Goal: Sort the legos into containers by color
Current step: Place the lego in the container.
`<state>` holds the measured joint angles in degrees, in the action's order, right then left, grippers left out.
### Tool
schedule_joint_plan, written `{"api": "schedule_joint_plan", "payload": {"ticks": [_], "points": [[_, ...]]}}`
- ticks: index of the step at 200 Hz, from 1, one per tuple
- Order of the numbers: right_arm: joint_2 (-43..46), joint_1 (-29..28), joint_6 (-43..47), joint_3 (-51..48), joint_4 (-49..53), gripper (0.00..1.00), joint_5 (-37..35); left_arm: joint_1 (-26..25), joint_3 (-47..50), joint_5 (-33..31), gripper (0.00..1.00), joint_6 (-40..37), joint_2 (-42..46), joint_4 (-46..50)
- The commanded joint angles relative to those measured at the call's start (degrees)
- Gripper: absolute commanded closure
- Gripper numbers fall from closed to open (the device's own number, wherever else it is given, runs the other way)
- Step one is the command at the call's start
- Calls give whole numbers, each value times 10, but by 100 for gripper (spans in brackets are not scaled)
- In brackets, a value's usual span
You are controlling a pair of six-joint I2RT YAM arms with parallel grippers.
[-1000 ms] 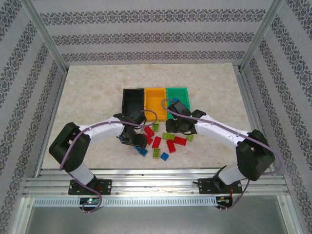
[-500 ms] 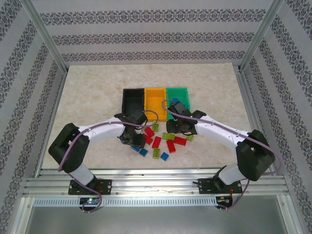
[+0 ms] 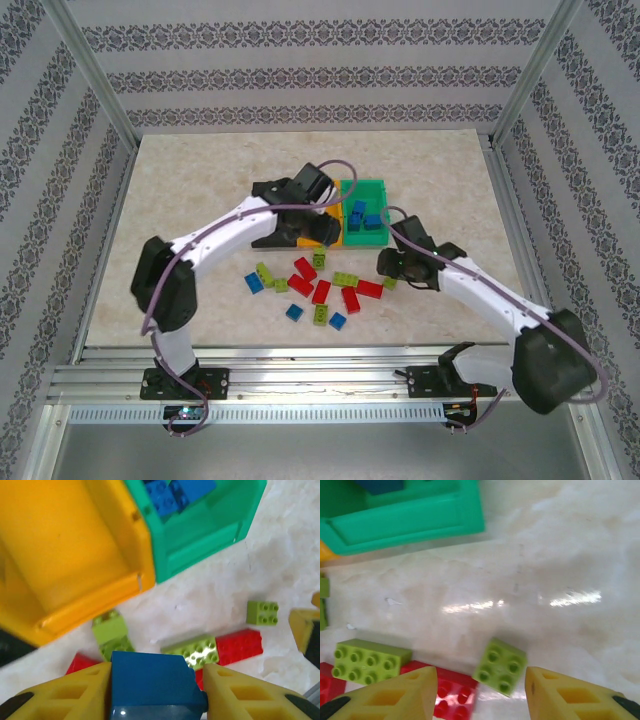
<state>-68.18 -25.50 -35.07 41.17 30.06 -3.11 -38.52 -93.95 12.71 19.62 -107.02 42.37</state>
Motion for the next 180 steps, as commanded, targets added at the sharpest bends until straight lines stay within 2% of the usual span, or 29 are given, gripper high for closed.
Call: {"api": "schedule_joint_plan", "payload": {"ticks": [1, 24, 48, 67, 83, 108, 129, 180], "points": [[46, 15, -14, -29, 7, 49, 28, 4, -106, 17, 54, -37, -73, 41], [73, 22, -4, -45, 16, 50, 55, 5, -261, 13, 54, -57, -173, 72], [100, 14, -23, -68, 11, 50, 74, 14, -456, 21, 54, -61, -295, 149], [121, -10, -47, -86, 2, 50, 71, 17, -557, 20, 41, -56, -358, 185], [127, -35, -61, -97, -6, 50, 66, 18, -568, 19, 33, -50, -363, 190], [112, -63, -76, -107, -21, 49, 64, 17, -491, 20, 31, -46, -316, 156], [91, -89, -71, -103, -41, 49, 71, 18, -377, 1, 31, -44, -242, 107], [36, -173, -48, -75, -55, 48, 94, 36, 80, 1, 32, 47, 34, -164]]}}
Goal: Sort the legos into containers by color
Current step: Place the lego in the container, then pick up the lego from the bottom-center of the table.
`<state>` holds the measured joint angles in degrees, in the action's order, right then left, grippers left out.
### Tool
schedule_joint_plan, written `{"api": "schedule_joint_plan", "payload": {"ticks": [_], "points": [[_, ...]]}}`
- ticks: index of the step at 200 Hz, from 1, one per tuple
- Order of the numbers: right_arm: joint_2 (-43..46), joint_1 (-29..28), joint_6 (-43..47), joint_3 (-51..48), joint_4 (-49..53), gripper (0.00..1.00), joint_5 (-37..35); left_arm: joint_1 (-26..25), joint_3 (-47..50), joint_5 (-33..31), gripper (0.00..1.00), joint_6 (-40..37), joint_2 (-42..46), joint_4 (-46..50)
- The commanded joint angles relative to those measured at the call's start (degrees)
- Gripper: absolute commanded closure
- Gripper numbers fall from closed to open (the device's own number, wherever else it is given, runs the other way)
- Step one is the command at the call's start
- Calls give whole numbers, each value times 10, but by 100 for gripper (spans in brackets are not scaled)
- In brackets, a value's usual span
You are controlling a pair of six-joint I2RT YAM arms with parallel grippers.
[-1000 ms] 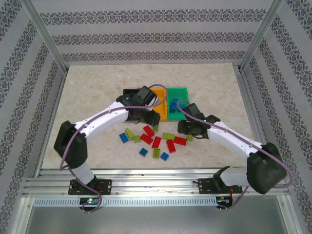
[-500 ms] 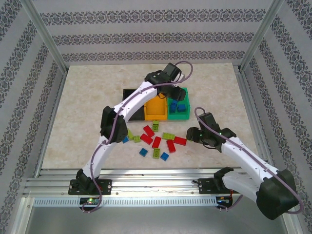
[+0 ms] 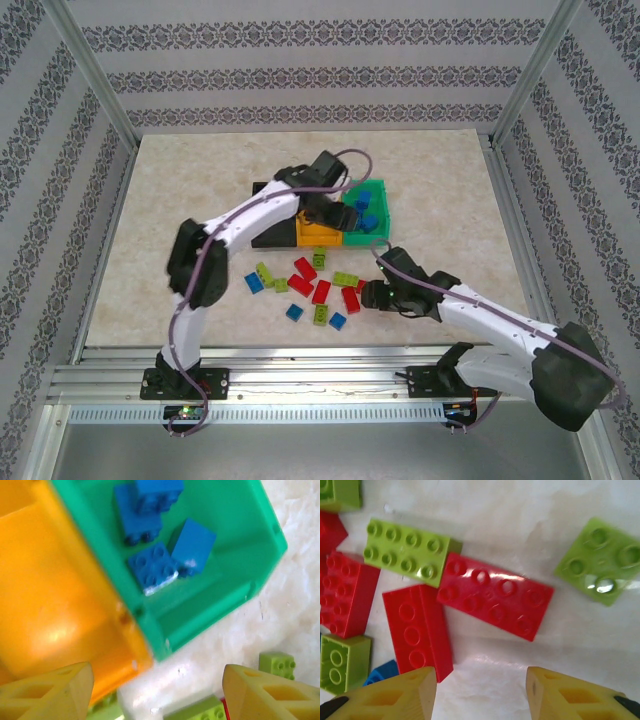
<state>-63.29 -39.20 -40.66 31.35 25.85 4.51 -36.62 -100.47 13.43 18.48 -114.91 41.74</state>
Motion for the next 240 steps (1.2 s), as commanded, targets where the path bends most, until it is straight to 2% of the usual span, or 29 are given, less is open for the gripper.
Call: {"api": "schedule_joint_plan", "payload": {"ticks": [1, 32, 52, 78, 126, 181, 208, 240], "points": [[-13, -39, 8, 24, -13, 48, 18, 17, 153, -6, 32, 60, 118, -162], [-36, -98, 2, 37, -28, 47, 26, 28, 322, -22, 32, 86, 231, -214], [-61, -119, -2, 44, -45, 47, 36, 31, 385, -41, 32, 95, 281, -213], [-97, -145, -6, 62, -44, 47, 7, 31, 447, -49, 32, 107, 334, -222], [-172, -167, 0, 104, -33, 46, -25, 33, 481, -77, 32, 103, 387, -198], [-231, -187, 20, 148, 29, 44, -54, 37, 494, -71, 32, 105, 389, -206], [-224, -201, 19, 135, 52, 48, -62, 37, 496, -68, 32, 106, 390, -206], [-208, -206, 16, 121, 56, 47, -62, 37, 505, -68, 32, 108, 390, -213]]}}
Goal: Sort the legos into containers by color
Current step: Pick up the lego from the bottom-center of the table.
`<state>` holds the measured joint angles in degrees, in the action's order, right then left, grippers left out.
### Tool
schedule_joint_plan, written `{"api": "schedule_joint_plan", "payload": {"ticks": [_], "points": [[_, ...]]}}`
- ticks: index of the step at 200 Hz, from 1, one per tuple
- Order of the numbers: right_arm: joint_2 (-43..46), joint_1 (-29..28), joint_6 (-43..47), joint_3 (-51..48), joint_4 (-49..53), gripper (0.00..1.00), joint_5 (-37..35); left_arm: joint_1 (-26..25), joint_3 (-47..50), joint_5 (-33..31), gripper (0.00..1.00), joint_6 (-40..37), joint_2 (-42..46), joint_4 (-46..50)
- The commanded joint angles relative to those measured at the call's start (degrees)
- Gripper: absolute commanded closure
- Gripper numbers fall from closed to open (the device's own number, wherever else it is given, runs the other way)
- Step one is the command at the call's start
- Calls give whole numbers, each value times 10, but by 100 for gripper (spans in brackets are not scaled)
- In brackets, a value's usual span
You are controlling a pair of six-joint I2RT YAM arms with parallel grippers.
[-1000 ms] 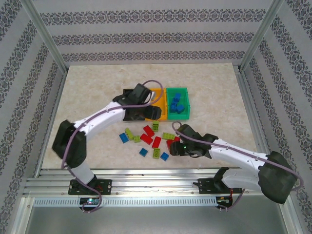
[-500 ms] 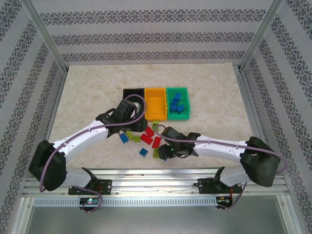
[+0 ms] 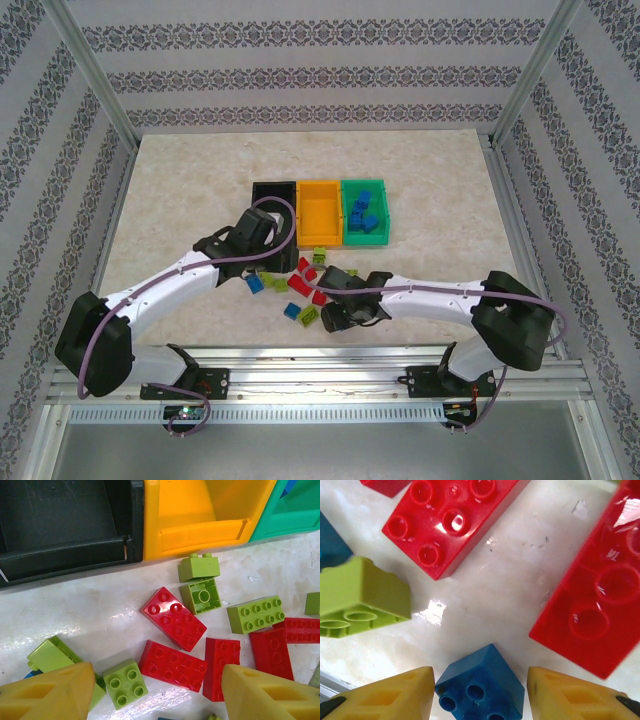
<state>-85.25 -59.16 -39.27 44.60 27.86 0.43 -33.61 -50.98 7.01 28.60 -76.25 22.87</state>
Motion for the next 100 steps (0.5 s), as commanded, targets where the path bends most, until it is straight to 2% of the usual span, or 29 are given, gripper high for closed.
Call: {"api": "schedule_joint_plan", "payload": {"ticks": [1, 77, 100], "points": [[11, -6, 2, -11, 35, 47, -22, 7, 11, -4, 32, 7, 3, -25], [-71, -30, 2, 31, 22, 46, -4, 8, 36, -8, 32, 12, 24, -5], [-64, -31, 1, 27, 26, 54, -11, 10, 52, -11, 32, 14, 37, 1]]}}
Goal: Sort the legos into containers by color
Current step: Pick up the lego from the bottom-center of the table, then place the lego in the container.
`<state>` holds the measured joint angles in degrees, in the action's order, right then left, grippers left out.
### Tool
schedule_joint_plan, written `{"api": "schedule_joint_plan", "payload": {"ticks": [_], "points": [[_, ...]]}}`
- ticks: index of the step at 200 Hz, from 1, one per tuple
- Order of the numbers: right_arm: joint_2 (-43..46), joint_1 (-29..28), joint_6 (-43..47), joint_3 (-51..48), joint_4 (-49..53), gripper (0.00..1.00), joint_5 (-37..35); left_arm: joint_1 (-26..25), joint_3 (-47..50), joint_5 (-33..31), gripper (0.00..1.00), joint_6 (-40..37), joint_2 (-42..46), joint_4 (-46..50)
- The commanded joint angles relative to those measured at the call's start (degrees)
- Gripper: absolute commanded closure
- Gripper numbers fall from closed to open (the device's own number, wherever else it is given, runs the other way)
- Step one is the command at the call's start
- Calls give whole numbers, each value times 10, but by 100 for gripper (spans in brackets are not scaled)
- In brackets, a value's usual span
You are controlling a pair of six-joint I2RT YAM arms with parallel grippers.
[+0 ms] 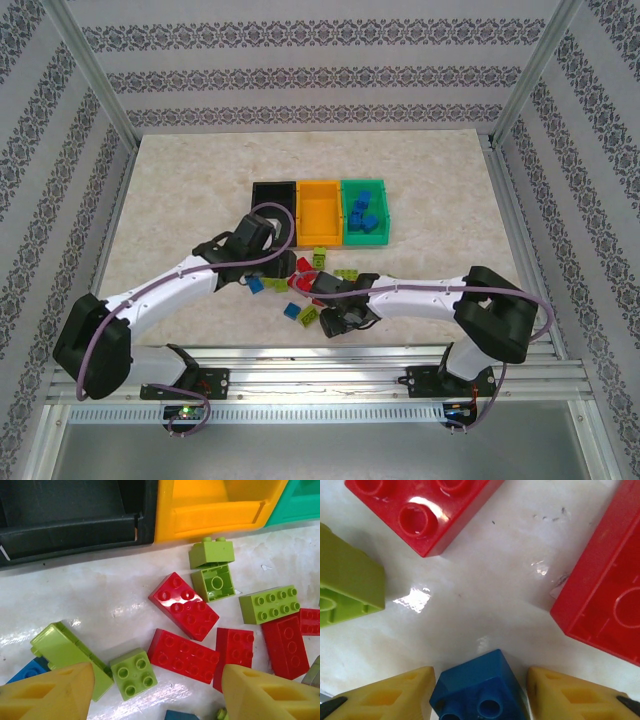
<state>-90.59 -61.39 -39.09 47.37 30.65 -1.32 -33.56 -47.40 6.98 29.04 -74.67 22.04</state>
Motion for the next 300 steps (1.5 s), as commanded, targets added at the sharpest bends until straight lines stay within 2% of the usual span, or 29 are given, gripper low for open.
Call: {"api": "schedule_joint_plan", "payload": {"ticks": [1, 13, 44, 81, 93, 126, 149, 192, 230, 247, 300], "points": [[-10, -9, 0, 0, -2, 55, 6, 10, 17, -11, 32, 10, 21, 9], [4, -7, 2, 1, 2, 61, -3, 10, 24, -10, 32, 11, 27, 14], [62, 32, 20, 1, 6, 62, -8, 10, 47, 12, 32, 13, 43, 19], [140, 118, 56, 9, -6, 62, -11, 10, 73, 58, 31, -4, 52, 46], [153, 165, 63, 8, -24, 62, -6, 10, 79, 79, 32, -4, 53, 46], [127, 310, 65, 35, -82, 62, 66, 6, 90, 106, 32, 7, 53, 40], [58, 364, 90, 108, -78, 62, 74, 2, 95, 121, 32, 13, 49, 34], [-53, 410, 126, 247, -67, 59, 59, -21, 90, 138, 32, 10, 19, 48], [-115, 423, 152, 322, -37, 45, 45, -49, 69, 106, 31, -6, -8, 82], [-110, 421, 152, 316, -40, 40, 47, -62, 58, 91, 31, -15, -21, 96], [-32, 406, 141, 221, -67, 40, 48, -85, 31, 67, 34, -32, -73, 104]]}}
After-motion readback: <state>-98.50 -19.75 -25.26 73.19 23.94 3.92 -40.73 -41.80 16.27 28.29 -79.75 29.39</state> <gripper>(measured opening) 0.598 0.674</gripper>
